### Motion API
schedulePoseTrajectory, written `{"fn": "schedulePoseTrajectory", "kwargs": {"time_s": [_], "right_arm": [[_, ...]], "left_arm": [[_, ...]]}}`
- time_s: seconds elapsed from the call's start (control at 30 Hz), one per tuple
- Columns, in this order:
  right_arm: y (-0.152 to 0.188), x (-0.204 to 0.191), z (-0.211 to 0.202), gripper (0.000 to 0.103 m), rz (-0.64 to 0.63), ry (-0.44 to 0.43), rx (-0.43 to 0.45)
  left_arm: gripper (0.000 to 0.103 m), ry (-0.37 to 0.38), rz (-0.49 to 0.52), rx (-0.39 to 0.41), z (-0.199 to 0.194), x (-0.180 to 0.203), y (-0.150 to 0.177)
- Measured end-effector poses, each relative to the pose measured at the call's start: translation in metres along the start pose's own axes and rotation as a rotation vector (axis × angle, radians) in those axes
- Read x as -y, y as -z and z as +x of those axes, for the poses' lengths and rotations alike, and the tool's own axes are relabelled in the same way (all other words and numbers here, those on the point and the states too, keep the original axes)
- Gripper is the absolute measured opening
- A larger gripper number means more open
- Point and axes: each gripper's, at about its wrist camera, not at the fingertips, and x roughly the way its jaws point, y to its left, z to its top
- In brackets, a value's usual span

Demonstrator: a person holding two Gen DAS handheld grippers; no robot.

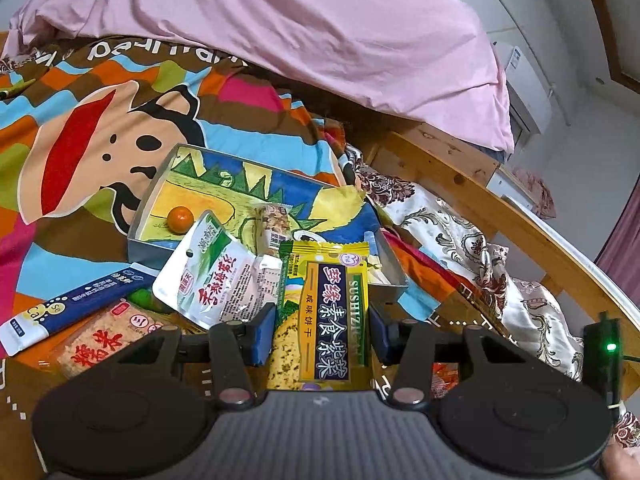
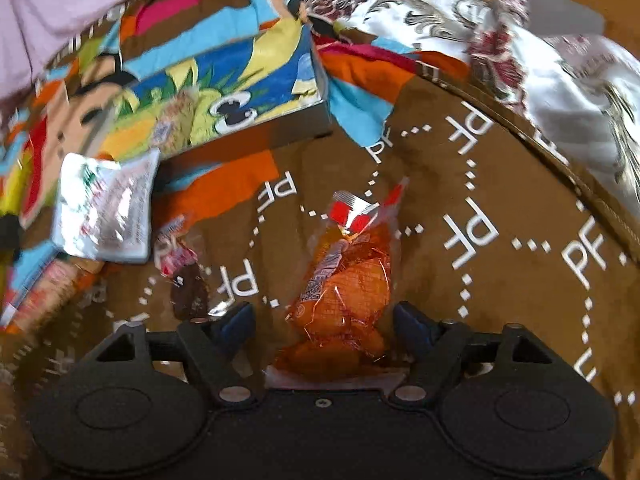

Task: Organize snacks
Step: 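Carry the biscuit pack with the left tool while the right tool carries the bag toward the tray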

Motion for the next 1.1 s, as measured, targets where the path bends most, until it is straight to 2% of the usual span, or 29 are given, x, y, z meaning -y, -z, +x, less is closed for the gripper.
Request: {"fn": "schedulePoseTrajectory", "kwargs": {"time_s": [0.07, 0.17, 0.3, 0.47, 0.77, 1.1], "right_arm": [[0.001, -0.004, -0.001, 0.062, -0.028, 0.011, 0.01], [0.002, -0.005, -0.009, 0.052, -0.038, 0.001, 0.043], [-0.001, -0.006, -0.018, 0.049, -0.062, -0.014, 0.086], [-0.004, -0.012, -0.024, 0.049, -0.108, -0.009, 0.14], [-0.018, -0.032, -0.042, 0.049, -0.229, 0.008, 0.357], [-0.069, -0.049, -0.016, 0.049, -0.201, -0.044, 0.506]], "left_arm": [[0.052, 0.005, -0.003, -0.003, 0.001, 0.0, 0.0], [0.052, 0.008, -0.005, -0.004, 0.001, -0.001, 0.001], [0.052, 0.005, -0.003, 0.003, 0.001, 0.0, 0.0], [0.052, 0.0, -0.004, 0.012, 0.001, -0.001, -0.001], [0.052, -0.02, 0.001, 0.046, 0.016, -0.004, -0.015], [0.052, -0.087, 0.038, 0.12, 0.055, -0.02, -0.065]]}}
